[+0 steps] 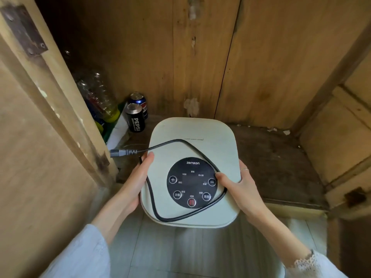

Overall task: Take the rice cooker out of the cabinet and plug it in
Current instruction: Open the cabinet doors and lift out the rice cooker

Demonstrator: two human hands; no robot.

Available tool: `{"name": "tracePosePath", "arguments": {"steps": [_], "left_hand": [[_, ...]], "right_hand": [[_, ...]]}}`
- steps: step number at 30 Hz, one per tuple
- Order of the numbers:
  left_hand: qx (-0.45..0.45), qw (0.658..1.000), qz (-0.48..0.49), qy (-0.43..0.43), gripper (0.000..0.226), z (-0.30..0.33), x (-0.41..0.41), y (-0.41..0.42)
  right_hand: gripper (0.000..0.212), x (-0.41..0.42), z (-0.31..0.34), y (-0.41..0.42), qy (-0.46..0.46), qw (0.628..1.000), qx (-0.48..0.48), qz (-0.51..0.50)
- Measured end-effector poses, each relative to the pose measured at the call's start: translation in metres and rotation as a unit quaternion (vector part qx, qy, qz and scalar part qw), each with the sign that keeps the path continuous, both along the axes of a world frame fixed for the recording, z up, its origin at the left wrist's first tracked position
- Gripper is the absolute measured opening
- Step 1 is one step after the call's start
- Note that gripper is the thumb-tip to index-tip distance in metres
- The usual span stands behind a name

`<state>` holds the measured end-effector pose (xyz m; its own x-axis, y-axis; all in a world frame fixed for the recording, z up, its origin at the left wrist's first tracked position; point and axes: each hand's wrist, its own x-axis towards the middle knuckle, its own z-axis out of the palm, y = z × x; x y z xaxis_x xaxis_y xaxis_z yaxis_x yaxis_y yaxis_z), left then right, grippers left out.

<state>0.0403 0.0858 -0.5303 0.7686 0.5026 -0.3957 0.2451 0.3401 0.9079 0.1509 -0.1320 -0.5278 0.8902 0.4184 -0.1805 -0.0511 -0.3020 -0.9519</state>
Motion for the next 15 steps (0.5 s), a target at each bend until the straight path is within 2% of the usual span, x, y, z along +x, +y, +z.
{"name": "tracePosePath", "arguments": {"steps": [4,10,12,15], "left_hand": [[-0.011,1.000,-0.014,0.005,0.049,-0.002,-0.008,0.011],[-0.126,0.990,-0.035,0.049,0.060,-0.002,-0.006,0.014],[-0.116,0.992,-0.041,0.035,0.058,0.004,0.002,0.007],[-0.041,0.996,-0.063,0.045,0.058,0.021,0.019,-0.005]], "right_hand": [[0.062,0.008,0.007,0.000,-0.013,1.000,-0.011,-0.016],[0.031,0.033,0.017,0.000,0.008,1.000,-0.029,0.006],[0.012,0.035,0.014,-0.002,0.010,1.000,-0.021,0.011],[0.019,0.042,0.013,-0.011,0.035,0.999,0.005,-0.011]]}}
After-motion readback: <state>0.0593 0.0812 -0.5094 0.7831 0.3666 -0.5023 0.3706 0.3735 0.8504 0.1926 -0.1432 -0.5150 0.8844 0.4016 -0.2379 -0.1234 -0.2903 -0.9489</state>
